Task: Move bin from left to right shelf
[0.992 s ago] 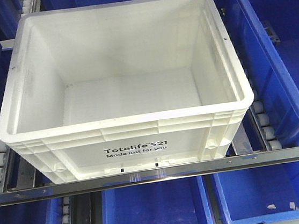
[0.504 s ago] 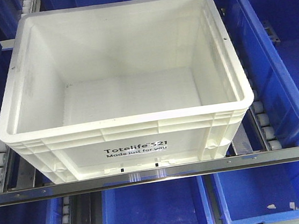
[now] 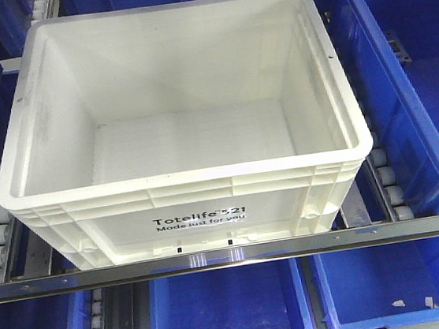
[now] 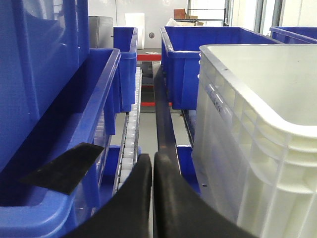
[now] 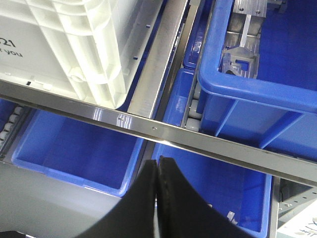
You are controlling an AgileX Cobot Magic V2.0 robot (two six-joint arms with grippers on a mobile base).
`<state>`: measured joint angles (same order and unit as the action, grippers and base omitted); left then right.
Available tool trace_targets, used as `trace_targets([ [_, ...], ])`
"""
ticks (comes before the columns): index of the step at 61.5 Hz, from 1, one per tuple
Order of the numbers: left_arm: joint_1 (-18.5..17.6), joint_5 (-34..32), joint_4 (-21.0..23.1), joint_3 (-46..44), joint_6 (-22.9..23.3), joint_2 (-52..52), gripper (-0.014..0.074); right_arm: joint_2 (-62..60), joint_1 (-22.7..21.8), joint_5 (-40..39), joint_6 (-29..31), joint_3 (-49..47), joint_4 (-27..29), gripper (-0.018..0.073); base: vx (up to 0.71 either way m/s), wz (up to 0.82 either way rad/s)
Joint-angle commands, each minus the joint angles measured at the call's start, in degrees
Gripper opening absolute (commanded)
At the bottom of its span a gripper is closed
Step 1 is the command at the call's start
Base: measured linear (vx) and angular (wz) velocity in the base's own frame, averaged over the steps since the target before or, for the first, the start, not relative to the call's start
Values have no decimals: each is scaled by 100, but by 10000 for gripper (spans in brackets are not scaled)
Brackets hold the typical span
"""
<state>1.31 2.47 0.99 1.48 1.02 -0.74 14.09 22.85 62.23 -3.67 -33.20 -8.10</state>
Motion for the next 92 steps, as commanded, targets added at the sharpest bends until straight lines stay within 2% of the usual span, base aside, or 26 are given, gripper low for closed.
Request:
trace_targets([
  [1,3,-463,10,-96,8,-76,-8,76,-28,-296,26,-145,-57,-8,0,0],
  [56,3,-463,4,-102,8,-71,-8,40,-28,-234,26,-145,-57,-8,0,0],
  [62,3,-463,4,-102,8,-71,-8,-96,-201,-337,18,-107,-55,-8,0,0],
  [66,3,-463,4,-102,8,-71,-8,-243,-548,-870,-164,76,144,-8,0,0],
  [82,3,-463,4,-102,8,-71,-8,-797,-1793,-3851,-506,1583,406,-8,0,0],
  [92,3,-463,4,-102,8,-71,-8,-1116,-2291,-4812,-607,2344,413,-8,0,0],
])
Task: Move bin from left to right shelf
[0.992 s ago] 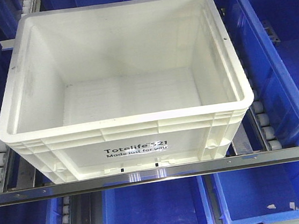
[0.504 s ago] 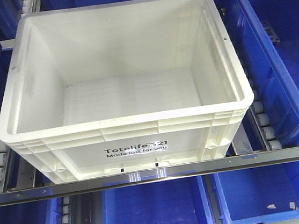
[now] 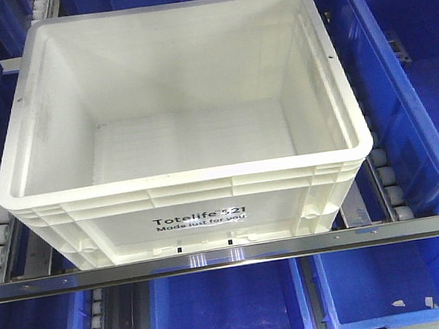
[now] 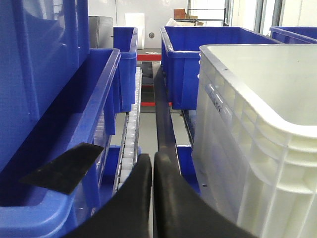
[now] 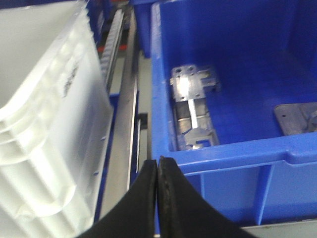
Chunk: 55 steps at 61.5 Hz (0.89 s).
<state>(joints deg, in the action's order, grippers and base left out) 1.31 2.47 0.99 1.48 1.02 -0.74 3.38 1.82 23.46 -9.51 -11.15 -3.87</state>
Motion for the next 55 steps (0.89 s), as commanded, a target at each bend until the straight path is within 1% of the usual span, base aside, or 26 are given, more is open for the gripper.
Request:
trace_targets([
  [1,3,-463,4,-102,8,-71,-8,-81,-218,-989,-23,219,-16,-8,0,0],
  [7,3,-463,4,-102,8,-71,-8,-239,-346,-1401,-30,607,-18,-8,0,0],
  [21,3,-463,4,-102,8,-64,-8,-469,-351,-2133,-147,1388,-4,-8,0,0],
  [23,3,-463,4,-102,8,-64,-8,-469,-364,-2001,-167,1375,-4,-8,0,0],
  [38,3,-463,4,-102,8,-64,-8,-463,-364,-1989,-161,1370,-32,-8,0,0],
  [46,3,-463,4,-102,8,-64,-8,-485,-364,-2024,23,1381,-73,-8,0,0],
  [55,3,-463,4,-102,8,-64,-8,-490,-364,-2032,635,1381,-204,-8,0,0],
])
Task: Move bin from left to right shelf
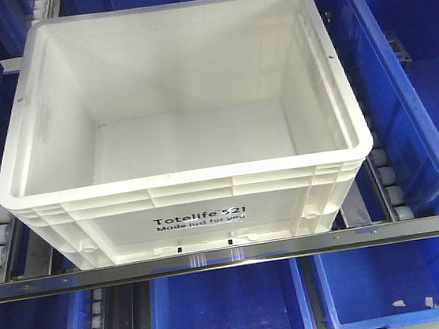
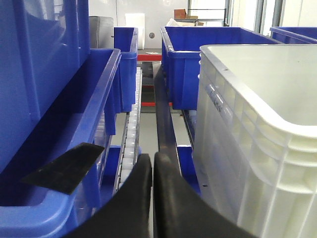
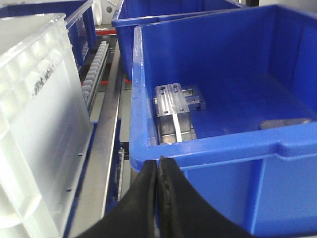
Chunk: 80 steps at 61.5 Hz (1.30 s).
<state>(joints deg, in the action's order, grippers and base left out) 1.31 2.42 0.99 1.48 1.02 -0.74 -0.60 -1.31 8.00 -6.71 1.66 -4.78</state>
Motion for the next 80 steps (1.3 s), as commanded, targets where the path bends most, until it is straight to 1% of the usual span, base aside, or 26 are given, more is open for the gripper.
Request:
trace_targets([
  [1,3,-458,4,-102,8,-64,-8,-92,-51,-487,424,100,-113,-8,0,0],
  [4,3,-458,4,-102,8,-64,-8,-92,-51,-498,538,100,-108,-8,0,0],
  [10,3,-458,4,-102,8,-64,-8,-92,-44,-503,545,100,-90,-8,0,0],
  [19,3,-458,4,-102,8,-64,-8,-92,315,-510,707,100,-101,-8,0,0],
  [21,3,-458,4,-102,8,-64,-8,-92,339,-510,707,100,-107,-8,0,0],
  [39,3,-458,4,-102,8,-64,-8,-92,282,-926,622,100,61,-8,0,0],
  [80,3,-458,4,-102,8,-64,-8,-75,282,-877,622,94,61,-8,0,0],
])
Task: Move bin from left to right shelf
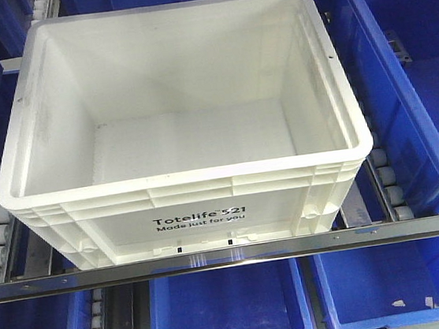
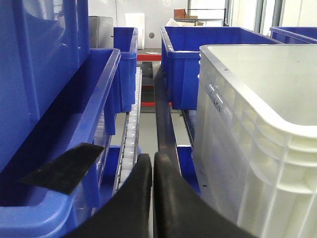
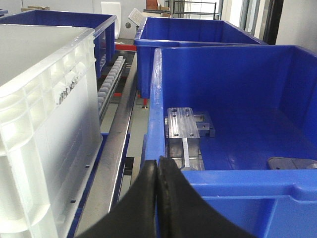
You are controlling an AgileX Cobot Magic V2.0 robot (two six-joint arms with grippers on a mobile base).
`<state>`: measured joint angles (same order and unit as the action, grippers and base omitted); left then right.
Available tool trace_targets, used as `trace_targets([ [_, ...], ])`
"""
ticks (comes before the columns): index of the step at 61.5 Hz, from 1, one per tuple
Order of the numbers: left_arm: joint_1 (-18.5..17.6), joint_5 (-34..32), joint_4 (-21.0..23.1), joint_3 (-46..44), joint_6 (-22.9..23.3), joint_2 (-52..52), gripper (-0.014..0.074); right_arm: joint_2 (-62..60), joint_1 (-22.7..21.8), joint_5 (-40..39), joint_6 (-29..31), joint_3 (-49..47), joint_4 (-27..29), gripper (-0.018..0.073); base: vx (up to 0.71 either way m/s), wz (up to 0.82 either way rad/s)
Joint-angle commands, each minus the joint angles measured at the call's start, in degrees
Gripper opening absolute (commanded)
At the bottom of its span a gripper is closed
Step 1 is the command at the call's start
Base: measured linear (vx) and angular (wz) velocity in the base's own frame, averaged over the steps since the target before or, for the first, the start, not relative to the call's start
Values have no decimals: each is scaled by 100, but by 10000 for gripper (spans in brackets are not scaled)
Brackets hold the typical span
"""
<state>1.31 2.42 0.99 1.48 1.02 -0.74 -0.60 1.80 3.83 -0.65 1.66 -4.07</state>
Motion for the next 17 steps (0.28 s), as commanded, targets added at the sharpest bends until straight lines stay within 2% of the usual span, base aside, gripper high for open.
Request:
trace_targets([
  [1,3,-458,4,-102,8,-64,-8,-75,-29,-460,16,94,-9,-8,0,0],
  [17,3,-458,4,-102,8,-64,-8,-75,-29,-460,16,94,-9,-8,0,0],
])
